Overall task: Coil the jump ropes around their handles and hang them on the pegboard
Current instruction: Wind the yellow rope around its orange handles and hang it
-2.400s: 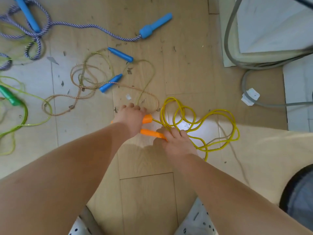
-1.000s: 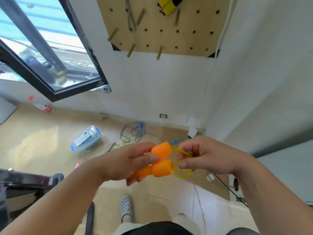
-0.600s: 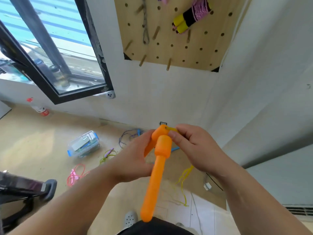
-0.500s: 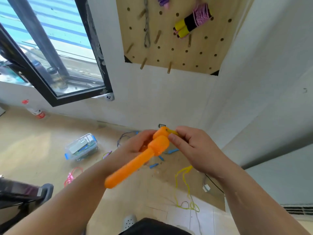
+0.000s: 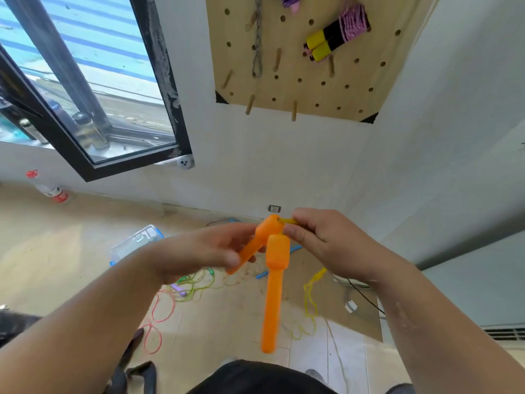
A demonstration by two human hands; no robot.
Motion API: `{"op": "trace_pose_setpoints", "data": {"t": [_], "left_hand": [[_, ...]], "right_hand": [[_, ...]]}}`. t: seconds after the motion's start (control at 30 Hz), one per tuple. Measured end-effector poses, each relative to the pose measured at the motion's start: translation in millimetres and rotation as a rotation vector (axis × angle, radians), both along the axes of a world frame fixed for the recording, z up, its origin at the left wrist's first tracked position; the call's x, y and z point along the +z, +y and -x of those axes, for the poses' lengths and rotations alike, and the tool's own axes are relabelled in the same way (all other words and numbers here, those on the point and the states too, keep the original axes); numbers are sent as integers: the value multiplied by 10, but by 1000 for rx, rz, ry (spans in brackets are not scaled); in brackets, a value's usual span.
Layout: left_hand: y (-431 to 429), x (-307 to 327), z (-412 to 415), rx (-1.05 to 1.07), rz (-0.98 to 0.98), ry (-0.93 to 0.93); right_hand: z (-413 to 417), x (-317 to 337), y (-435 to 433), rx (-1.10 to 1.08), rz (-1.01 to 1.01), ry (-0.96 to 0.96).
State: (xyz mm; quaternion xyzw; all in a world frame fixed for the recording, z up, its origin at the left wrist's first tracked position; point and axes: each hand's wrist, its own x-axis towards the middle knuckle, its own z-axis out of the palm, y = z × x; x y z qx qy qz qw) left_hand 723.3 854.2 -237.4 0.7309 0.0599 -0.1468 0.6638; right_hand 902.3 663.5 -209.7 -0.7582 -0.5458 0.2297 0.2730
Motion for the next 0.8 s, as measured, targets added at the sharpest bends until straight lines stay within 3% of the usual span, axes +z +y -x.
{"op": "trace_pose_setpoints", "data": {"t": [0.07,0.13,0.23,0.4,0.6,0.8], "left_hand": [[-175,54,-58,104,-438,61],[-361,20,-124,366,-594,7],[-421,-157,-147,610,-407,-64],[-378,-189,-117,689,-89,-79],[-307,-185,-273,893,625,-69],[-268,-52,-545,1071,791,-134]], "right_hand": [[107,-29,116,-65,-60,9],[198,-48,210,-126,-112,16],[289,-43,296,-140,-134,42],[364,-49,352,-143,-133,186],[331,-239,285,-176,-86,150],[315,-294,299,-146,-49,-29]]}}
